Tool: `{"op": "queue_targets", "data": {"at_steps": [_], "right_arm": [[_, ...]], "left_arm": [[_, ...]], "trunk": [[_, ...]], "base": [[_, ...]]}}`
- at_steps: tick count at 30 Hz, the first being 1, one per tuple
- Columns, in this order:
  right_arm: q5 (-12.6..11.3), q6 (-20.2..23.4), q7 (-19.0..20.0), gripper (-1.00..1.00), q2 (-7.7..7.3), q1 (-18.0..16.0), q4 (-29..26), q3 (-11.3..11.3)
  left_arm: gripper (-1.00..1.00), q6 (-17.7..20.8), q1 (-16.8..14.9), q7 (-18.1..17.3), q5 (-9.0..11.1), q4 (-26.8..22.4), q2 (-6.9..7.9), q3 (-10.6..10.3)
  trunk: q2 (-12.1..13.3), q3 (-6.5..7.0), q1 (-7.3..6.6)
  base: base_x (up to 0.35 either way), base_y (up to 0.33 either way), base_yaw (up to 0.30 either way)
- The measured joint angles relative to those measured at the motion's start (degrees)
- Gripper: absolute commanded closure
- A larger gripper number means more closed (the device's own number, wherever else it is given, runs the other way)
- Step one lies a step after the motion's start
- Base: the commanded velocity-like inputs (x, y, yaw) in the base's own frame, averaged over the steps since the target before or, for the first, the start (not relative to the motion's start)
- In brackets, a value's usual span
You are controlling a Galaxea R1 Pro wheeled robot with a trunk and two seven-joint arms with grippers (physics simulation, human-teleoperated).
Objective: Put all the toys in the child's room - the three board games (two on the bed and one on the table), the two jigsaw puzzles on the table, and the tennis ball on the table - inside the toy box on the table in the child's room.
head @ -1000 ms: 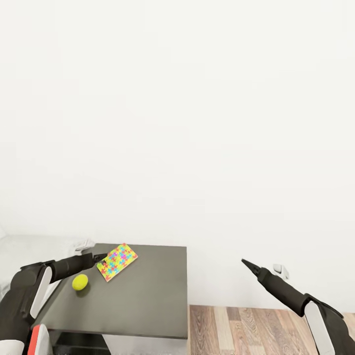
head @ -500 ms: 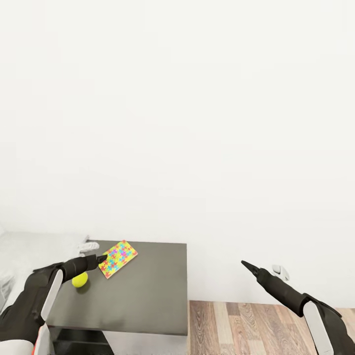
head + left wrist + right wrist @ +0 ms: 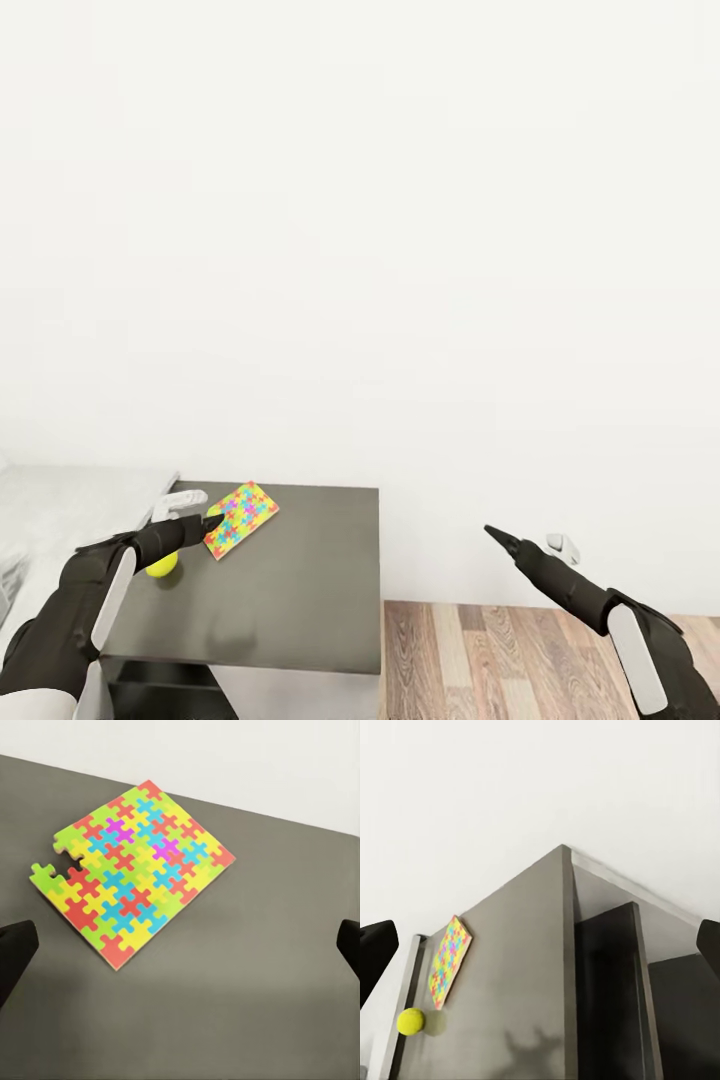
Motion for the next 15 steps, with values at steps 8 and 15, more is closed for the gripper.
{"op": "queue_targets", "data": {"at_steps": [8,15], "right_arm": [[0.07,0.07,-0.01,-1.00,-0.03,-0.13,0.37,0.14],[0.08,0.08,-0.02,-1.00,-0.03,-0.14,0.39,0.18]], "left_arm": [[-1.00,-0.02,0.00,-0.04,0.01,-0.01,-0.08,-0.01],[-1.00,-0.03,0.00,-0.11,0.04,-0.01,-0.19,-0.01]], "trunk": [[0.00,-0.75,0.00],[0.00,-1.41,0.00]], "base": [[0.162,0.054,0.000],[0.038,0.009,0.000]]}}
